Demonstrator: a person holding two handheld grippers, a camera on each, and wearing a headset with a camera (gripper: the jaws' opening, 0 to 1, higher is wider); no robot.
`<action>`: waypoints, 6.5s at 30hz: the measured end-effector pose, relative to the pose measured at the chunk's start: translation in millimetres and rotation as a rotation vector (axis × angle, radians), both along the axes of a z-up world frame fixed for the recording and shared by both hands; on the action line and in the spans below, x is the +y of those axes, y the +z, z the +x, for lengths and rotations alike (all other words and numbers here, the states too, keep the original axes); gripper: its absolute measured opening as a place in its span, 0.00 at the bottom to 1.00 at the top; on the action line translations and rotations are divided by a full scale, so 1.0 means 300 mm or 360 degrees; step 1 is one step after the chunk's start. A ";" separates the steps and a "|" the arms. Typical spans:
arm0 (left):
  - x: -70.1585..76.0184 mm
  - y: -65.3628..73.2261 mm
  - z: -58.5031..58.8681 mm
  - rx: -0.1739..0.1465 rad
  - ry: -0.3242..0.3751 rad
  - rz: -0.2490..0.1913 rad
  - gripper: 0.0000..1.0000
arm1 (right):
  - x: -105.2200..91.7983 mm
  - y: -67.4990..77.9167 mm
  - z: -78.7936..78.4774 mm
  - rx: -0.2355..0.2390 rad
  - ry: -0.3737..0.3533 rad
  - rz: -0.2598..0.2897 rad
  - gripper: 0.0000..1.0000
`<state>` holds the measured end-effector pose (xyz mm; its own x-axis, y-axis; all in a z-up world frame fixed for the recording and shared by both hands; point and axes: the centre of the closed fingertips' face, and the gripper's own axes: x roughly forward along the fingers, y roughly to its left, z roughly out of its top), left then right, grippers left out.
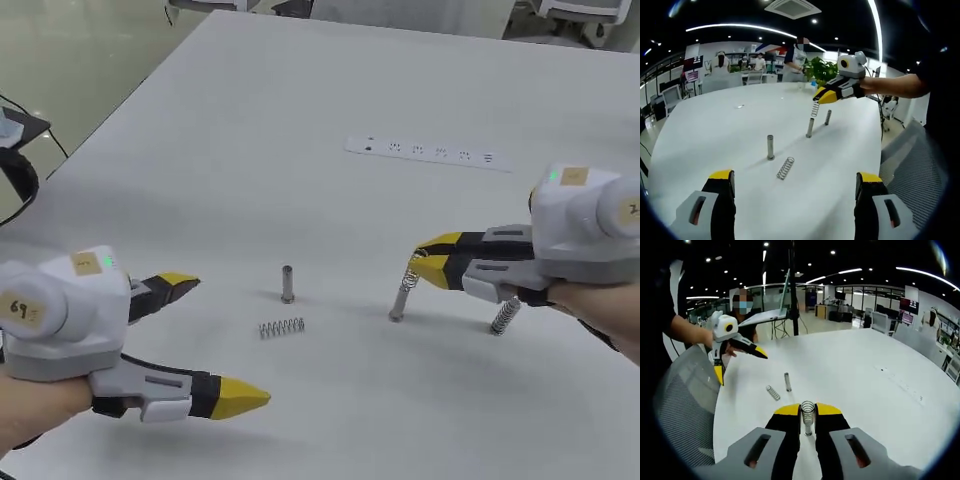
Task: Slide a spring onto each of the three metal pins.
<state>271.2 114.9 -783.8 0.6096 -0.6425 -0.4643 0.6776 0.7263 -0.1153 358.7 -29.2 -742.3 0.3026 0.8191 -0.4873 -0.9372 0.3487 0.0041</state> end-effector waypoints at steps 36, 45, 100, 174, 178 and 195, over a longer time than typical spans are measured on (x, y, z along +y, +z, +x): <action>0.031 -0.019 -0.019 0.0021 0.0026 0.0020 0.98 | -0.005 -0.166 0.008 0.0072 -0.0010 -0.0124 0.08; 0.043 -0.019 -0.012 0.0018 0.0028 0.0021 0.98 | -0.017 -0.222 0.005 0.0098 -0.0027 -0.0165 0.08; 0.003 0.009 -0.009 0.0003 -0.0001 0.0006 0.98 | -0.158 -0.062 -0.149 -0.0076 -0.0114 -0.0039 0.37; 0.034 -0.003 -0.032 0.0034 -0.0036 0.0053 0.97 | 0.394 -0.278 -0.166 -0.0173 0.0673 -0.0453 0.18; 0.039 -0.002 -0.030 0.0033 -0.0028 0.0054 0.97 | 0.405 -0.303 -0.164 -0.0150 0.0680 -0.0478 0.17; 0.020 -0.006 -0.036 0.0047 -0.0045 0.0054 0.97 | 0.394 -0.360 -0.155 -0.0160 0.0684 -0.0563 0.08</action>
